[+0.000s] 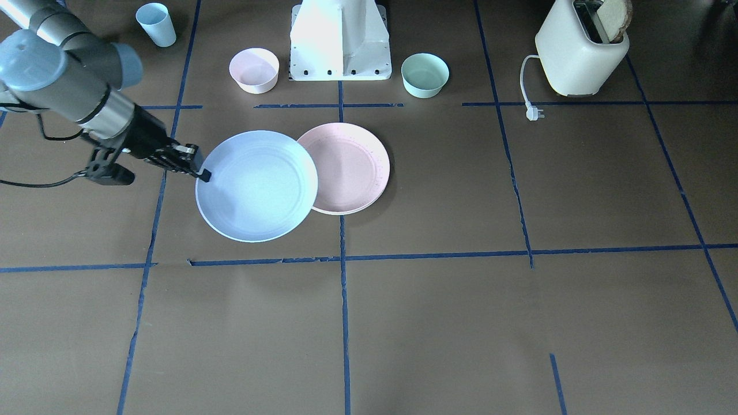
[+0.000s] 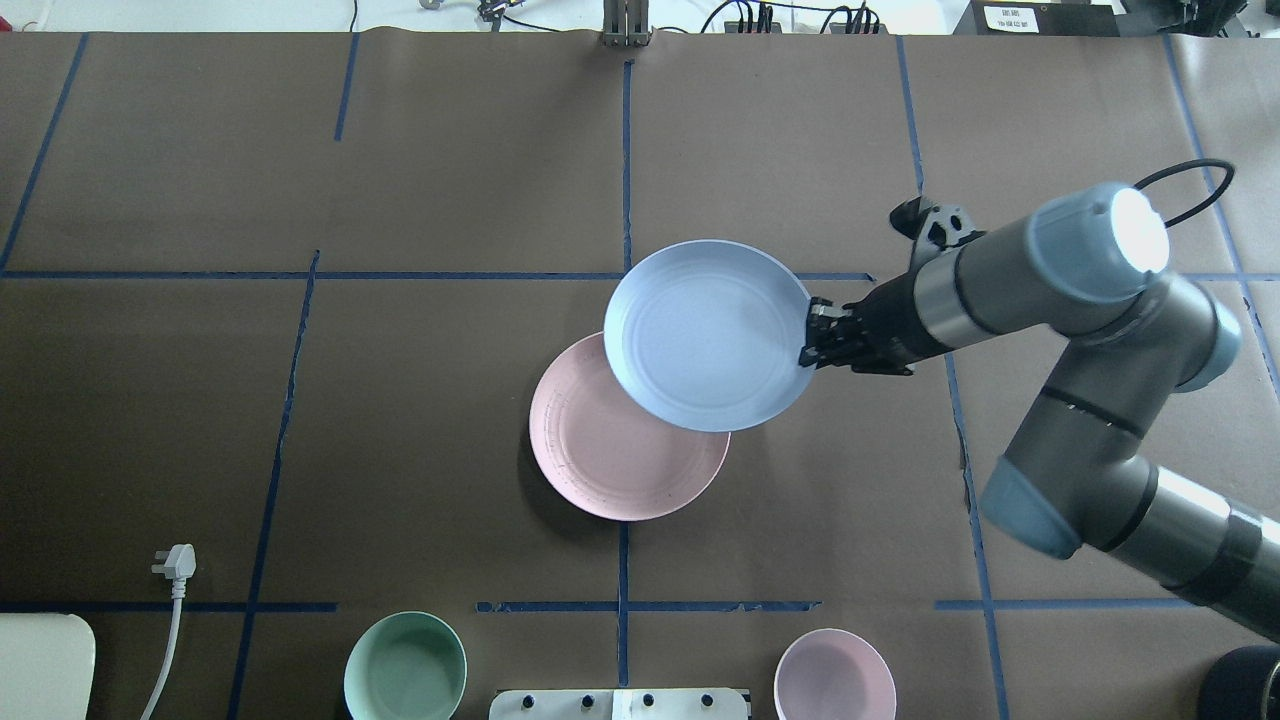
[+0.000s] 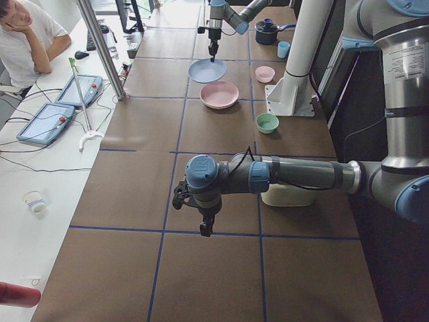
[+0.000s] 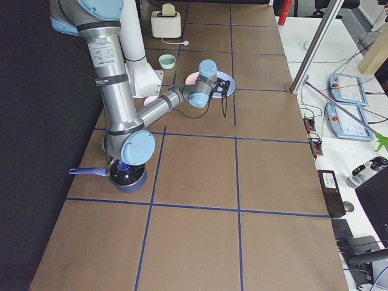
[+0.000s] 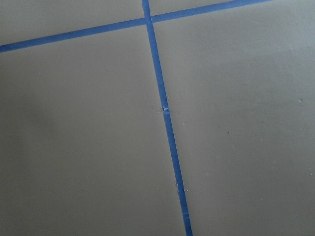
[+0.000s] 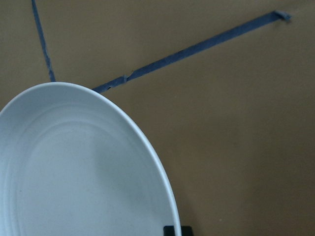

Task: Stack three plates with pink and blue
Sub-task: 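Carry the light blue plate with the right gripper onto the pink plate, then open the right gripper to release the light blue plate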

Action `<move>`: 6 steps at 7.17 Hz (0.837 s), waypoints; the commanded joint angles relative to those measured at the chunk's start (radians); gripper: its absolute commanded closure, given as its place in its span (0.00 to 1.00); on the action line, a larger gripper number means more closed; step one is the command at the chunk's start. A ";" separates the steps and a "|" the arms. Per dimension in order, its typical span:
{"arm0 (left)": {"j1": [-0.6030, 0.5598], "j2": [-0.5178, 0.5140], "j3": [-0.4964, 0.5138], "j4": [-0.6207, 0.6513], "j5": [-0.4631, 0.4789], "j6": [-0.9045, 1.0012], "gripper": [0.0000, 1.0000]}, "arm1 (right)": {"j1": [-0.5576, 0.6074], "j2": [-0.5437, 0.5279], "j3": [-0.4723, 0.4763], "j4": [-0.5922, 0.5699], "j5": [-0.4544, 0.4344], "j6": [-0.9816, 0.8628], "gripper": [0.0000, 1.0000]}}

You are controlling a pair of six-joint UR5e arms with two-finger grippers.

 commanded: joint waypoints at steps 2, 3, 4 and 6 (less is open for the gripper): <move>0.000 0.000 0.010 0.000 0.000 -0.001 0.00 | -0.181 0.058 0.009 -0.061 -0.197 0.071 1.00; 0.002 -0.001 0.018 0.000 0.000 -0.001 0.00 | -0.184 0.073 0.003 -0.062 -0.198 0.080 0.41; 0.002 -0.003 0.016 -0.001 0.000 -0.001 0.00 | -0.177 0.093 -0.002 -0.100 -0.191 0.074 0.00; 0.003 -0.019 0.027 0.002 0.009 -0.001 0.00 | -0.058 0.113 -0.001 -0.209 -0.051 0.010 0.00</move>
